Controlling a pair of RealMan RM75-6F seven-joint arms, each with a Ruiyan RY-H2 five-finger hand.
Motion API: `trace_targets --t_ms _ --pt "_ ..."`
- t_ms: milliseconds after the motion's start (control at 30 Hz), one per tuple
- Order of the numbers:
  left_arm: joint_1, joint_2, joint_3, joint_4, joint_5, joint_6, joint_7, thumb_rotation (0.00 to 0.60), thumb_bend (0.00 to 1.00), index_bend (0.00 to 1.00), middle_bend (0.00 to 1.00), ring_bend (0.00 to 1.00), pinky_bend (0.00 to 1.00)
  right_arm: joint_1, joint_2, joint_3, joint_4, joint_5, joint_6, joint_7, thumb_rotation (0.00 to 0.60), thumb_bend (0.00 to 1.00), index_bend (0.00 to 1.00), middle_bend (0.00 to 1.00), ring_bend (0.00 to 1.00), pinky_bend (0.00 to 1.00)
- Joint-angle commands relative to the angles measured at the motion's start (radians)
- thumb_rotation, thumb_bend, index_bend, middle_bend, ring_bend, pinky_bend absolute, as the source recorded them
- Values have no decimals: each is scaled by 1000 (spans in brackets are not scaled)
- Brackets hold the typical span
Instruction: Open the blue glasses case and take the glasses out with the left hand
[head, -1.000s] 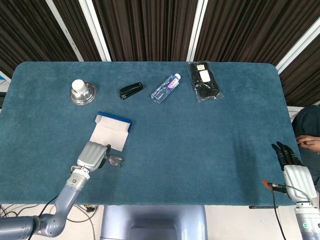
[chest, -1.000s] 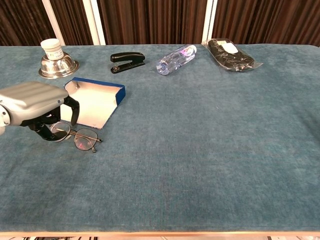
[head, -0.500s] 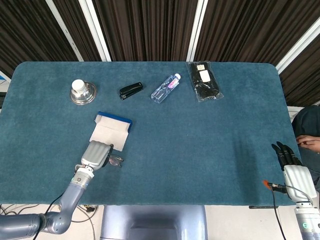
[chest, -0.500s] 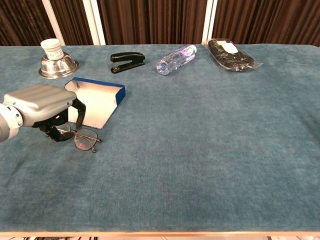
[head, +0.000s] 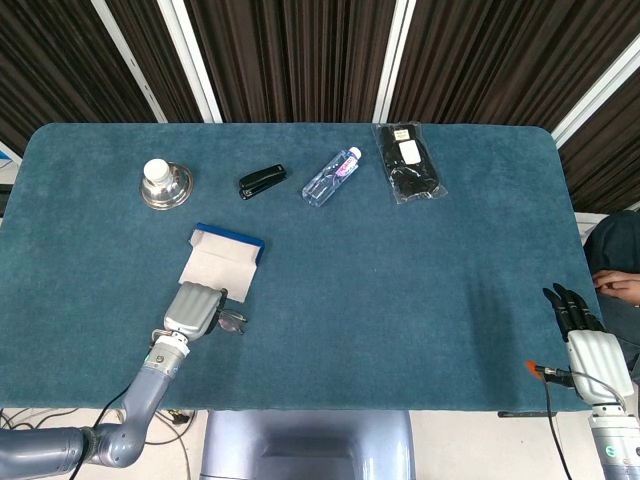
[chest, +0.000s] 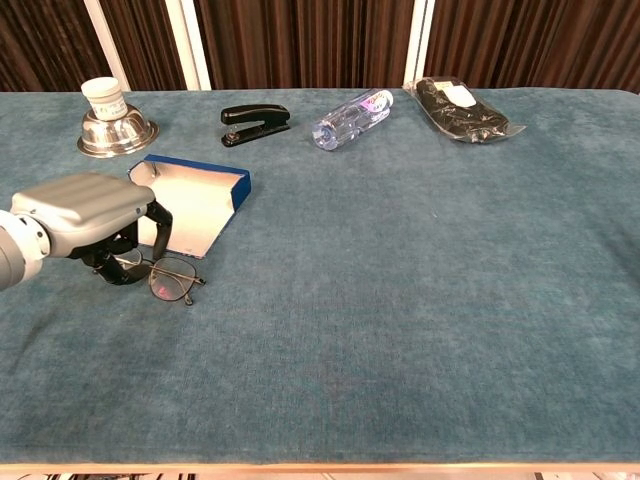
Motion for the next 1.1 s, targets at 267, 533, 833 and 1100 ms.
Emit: trace_targets --t_ms 267,533,833,1100 --pt "-1 -6 -2 7 -10 0 0 600 386 534 1000 970 1000 0 1 -1 -1 0 -1 3 600 141 0 0 0 232" --pt "1 -11 -1 13 -12 1 -3 600 427 561 1000 970 1000 0 1 0 -3 1 -1 3 600 142 0 0 0 232" --pt "5 -14 1 14 -3 8 -12 600 428 583 1000 970 1000 -1 1 0 -3 0 1 4 600 143 0 0 0 232" --pt "0 -1 -20 -40 12 31 -10 600 441 592 1000 970 1000 -2 0 0 -2 -1 2 6 600 142 0 0 0 232"
